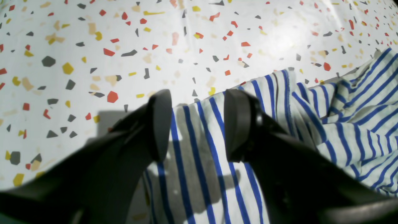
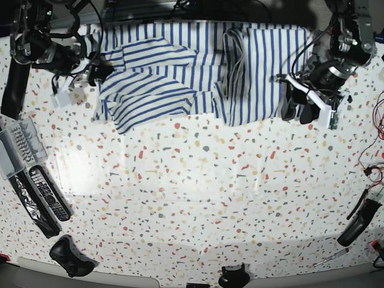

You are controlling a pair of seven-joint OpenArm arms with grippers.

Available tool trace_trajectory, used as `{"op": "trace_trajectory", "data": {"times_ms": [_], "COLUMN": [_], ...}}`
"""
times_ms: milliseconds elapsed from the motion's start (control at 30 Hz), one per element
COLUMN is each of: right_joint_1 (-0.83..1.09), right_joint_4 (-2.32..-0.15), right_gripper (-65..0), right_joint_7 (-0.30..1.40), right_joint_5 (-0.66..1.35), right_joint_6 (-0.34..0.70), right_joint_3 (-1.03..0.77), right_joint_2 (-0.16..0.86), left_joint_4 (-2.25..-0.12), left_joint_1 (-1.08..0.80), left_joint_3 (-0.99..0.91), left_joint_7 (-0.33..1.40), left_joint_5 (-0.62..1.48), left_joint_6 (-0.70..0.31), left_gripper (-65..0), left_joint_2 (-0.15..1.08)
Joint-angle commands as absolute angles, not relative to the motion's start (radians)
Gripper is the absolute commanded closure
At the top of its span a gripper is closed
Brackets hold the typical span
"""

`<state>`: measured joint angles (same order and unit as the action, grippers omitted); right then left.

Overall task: Layout the t-shirt on the table in an organized manner, then fold the t-shirt properly
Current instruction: 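Move the right gripper to the shirt's other side section and grasp it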

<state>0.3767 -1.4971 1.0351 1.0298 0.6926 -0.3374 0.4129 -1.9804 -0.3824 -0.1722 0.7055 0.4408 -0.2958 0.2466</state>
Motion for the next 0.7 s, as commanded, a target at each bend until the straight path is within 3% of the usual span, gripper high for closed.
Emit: {"op": "trace_trajectory", "data": {"times_ms": [0,67,167,400,433,600,667], "right_joint_1": [0.377,0.377,0.377,0.372,0.371,0.371,0.368], "right_joint_4": [-1.506,-1.506,-1.506,-1.506,-1.506,-1.506,-1.506], "right_gripper": [-28.3,-19.1,-0.1,0.0,-2.5,-31.9,-36.9], "right_joint_7": [1.047,1.043,1.017,1.032,1.052,1.082,1.082], "right_joint_5": [1.028,1.028,1.025,1.024,1.021,1.013,1.003], "right_joint_6": [0.698,0.698,0.698,0.698,0.698,0.698,0.698], "right_joint_3": [-0.331,-0.326,-0.333,-0.334,-0.334,-0.334,-0.334], "right_joint_2": [0.424,0.424,0.424,0.425,0.427,0.465,0.487], "left_joint_4": [-1.998,-1.998,-1.998,-1.996,-1.994,-1.987,-1.987], "left_joint_1": [-0.380,-0.380,-0.380,-0.380,-0.380,-0.383,-0.382], "left_joint_3": [-0.177,-0.177,-0.177,-0.177,-0.177,-0.177,-0.177], "left_joint_7": [0.679,0.679,0.679,0.679,0.679,0.680,0.680], "left_joint_5": [0.453,0.453,0.453,0.432,0.421,0.416,0.416], "left_joint_6": [-0.299,-0.299,-0.299,-0.299,-0.299,-0.299,-0.299], "left_gripper": [-25.2,-25.2,-25.2,-25.2,-25.2,-25.2,-25.2], "left_joint_2": [0.253,0.253,0.253,0.253,0.253,0.253,0.253]}}
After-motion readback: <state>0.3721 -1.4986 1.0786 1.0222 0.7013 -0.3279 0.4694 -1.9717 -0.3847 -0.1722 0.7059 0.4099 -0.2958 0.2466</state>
